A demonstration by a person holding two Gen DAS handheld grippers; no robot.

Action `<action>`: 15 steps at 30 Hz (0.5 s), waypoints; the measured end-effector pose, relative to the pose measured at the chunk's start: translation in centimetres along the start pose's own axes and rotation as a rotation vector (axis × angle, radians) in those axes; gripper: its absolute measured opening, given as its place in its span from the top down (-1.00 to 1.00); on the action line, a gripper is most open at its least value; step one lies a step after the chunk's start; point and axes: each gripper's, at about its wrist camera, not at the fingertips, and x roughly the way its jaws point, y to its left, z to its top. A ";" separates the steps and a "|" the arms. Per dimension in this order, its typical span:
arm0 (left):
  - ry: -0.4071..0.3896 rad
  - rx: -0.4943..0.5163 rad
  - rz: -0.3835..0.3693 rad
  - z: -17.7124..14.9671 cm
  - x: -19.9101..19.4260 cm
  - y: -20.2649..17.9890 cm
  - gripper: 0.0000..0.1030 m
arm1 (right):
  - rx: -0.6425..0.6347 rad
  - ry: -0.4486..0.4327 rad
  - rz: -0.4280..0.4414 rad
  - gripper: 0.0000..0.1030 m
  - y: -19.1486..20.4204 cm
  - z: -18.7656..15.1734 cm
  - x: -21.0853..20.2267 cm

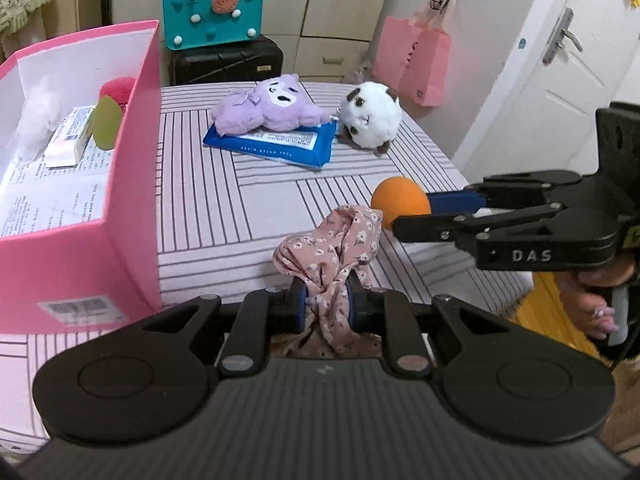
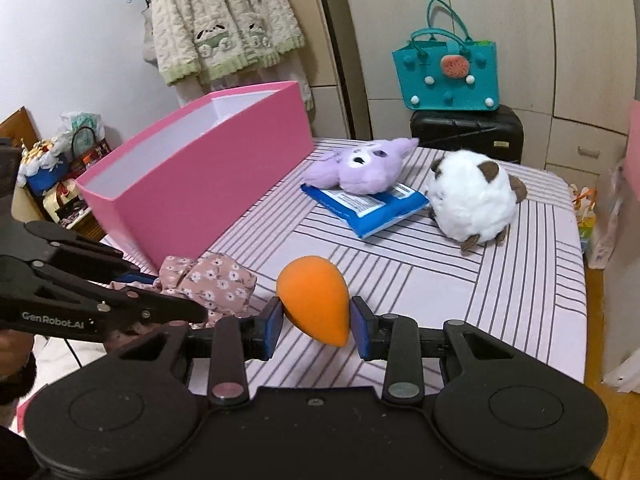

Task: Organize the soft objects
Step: 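Carry the scrunchie and orange sponge over the pink box with both grippers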

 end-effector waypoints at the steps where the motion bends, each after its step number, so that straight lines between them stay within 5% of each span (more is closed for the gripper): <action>1: 0.010 0.003 -0.007 -0.1 -0.4 0.1 0.67 | -0.012 0.001 -0.004 0.21 0.5 0.1 -0.3; 15: -0.038 -0.010 0.010 -0.3 -9.6 4.1 0.67 | -0.049 0.108 0.211 0.20 6.4 4.3 -1.8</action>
